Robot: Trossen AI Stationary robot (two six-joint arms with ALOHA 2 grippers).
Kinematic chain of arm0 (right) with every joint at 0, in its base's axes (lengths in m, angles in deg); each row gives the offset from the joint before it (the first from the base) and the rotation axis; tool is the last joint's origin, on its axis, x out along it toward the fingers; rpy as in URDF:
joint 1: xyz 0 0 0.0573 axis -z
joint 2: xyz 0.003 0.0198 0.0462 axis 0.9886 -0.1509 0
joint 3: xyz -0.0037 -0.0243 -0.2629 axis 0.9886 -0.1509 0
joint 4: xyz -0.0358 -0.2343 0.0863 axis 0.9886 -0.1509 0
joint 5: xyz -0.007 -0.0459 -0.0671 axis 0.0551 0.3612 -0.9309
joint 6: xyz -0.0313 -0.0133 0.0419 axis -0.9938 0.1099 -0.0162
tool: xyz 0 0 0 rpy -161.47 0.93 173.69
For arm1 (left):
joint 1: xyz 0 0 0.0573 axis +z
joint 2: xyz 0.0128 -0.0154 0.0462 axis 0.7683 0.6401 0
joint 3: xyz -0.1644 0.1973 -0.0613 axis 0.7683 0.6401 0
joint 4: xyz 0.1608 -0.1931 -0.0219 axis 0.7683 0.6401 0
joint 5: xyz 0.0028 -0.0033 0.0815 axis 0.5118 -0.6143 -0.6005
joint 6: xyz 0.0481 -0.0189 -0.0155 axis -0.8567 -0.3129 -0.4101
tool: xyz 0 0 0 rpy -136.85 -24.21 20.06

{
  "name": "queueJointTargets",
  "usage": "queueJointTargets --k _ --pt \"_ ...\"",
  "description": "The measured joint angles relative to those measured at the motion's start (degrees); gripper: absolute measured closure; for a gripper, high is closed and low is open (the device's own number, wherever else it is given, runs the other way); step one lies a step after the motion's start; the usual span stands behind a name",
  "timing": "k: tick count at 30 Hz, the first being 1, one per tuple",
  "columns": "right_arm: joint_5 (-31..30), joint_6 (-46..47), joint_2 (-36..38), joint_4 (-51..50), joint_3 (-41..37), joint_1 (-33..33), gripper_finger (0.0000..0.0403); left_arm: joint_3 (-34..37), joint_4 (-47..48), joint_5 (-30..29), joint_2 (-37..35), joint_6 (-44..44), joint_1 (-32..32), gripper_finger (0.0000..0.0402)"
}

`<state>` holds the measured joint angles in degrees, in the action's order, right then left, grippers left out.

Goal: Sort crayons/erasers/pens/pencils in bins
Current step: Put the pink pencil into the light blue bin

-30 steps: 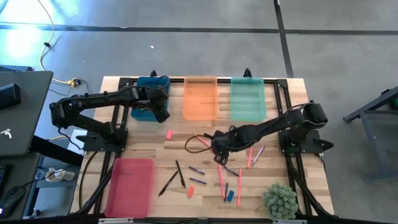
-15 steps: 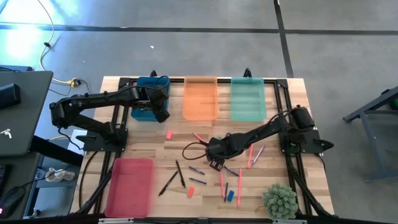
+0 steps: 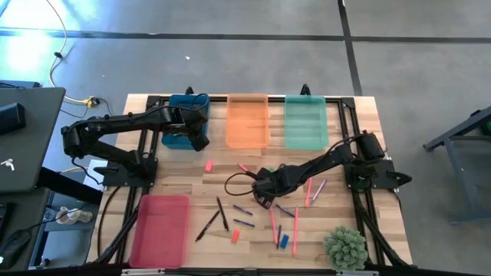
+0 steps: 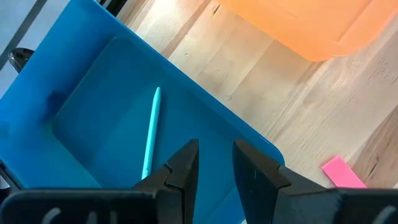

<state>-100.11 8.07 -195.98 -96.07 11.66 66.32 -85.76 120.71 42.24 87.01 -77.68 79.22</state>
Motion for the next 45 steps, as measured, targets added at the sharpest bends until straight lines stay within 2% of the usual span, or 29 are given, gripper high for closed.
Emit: queueJointTargets --k 12,15,24,30,39,45 --pt "2.78 1.53 -3.61 1.32 0.24 0.09 0.0191 0.00 -0.01 -0.11 0.02 0.00 0.00 0.0314" --pt "3.31 2.07 -3.41 1.27 0.20 0.31 0.0220 0.00 -0.01 -0.17 0.02 0.00 -0.02 0.0314" --pt "3.94 1.08 -3.54 -0.05 0.15 0.85 0.0340 0.00 -0.01 -0.20 0.02 0.00 -0.02 0.0314" --pt "3.74 -0.47 -3.49 -0.25 0.11 0.85 0.0388 0.00 -0.01 -0.20 0.02 0.00 -0.02 0.0314" --pt "1.47 -1.03 -0.29 -2.93 -0.55 0.72 0.0394 0.00 -0.03 -0.20 0.02 0.00 -0.02 0.0314" --pt "-3.25 -0.48 2.96 -5.43 -0.28 0.72 0.0394 0.00 -0.01 -0.22 0.02 -0.02 -0.02 0.0314"
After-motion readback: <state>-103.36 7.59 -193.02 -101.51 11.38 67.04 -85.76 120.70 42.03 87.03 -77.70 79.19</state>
